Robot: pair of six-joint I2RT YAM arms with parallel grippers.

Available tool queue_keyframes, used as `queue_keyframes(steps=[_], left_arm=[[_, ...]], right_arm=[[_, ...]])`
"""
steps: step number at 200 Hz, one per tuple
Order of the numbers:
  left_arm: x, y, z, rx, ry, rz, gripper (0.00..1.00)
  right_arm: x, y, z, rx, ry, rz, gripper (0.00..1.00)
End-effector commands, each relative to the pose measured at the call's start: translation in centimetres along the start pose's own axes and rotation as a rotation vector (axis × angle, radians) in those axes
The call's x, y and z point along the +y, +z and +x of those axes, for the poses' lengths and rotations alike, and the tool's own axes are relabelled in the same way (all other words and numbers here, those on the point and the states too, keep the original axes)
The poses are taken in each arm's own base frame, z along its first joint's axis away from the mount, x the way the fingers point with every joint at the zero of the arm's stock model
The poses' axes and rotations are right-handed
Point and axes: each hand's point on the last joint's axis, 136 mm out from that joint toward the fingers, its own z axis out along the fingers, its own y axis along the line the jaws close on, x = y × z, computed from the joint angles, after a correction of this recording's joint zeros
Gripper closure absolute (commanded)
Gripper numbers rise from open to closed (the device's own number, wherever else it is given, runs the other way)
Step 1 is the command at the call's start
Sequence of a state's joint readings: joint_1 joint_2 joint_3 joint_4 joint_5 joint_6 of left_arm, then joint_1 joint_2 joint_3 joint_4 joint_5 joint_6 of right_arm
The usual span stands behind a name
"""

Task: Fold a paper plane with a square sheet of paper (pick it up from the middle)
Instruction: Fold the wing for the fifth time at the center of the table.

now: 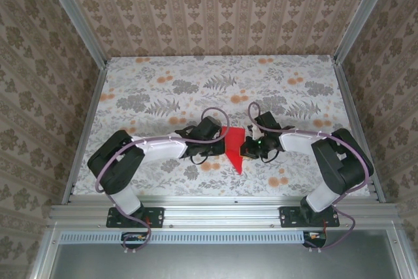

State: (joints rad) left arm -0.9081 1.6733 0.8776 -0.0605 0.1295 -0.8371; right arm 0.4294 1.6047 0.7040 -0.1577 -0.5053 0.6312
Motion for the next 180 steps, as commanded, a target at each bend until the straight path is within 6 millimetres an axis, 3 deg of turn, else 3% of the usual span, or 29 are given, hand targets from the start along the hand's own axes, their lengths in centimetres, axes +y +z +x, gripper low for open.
queue_keyframes(steps=[1, 54, 103, 180], left_arm=[[0.5, -1.7, -0.7, -0.017, 0.044, -0.050, 1.00], [0.9, -2.6, -0.7, -0.013, 0.057, -0.073, 1.00], [0.5, -2.2, -0.6, -0.005, 0.044, -0.043, 1.00], [-2.0, -1.7, -1.0, 0.016, 0.030, 0.064, 1.00]], right_arm=[[0.8, 0.2, -0.5, -0.011, -0.005, 0.019, 1.00], [2.4, 1.0, -0.2, -0.004, -0.034, -0.002, 1.00], [1.7, 2.2, 0.7, 0.019, -0.040, 0.033, 1.00], [-0.1, 2.5, 1.3, 0.024, -0.053, 0.113, 1.00]])
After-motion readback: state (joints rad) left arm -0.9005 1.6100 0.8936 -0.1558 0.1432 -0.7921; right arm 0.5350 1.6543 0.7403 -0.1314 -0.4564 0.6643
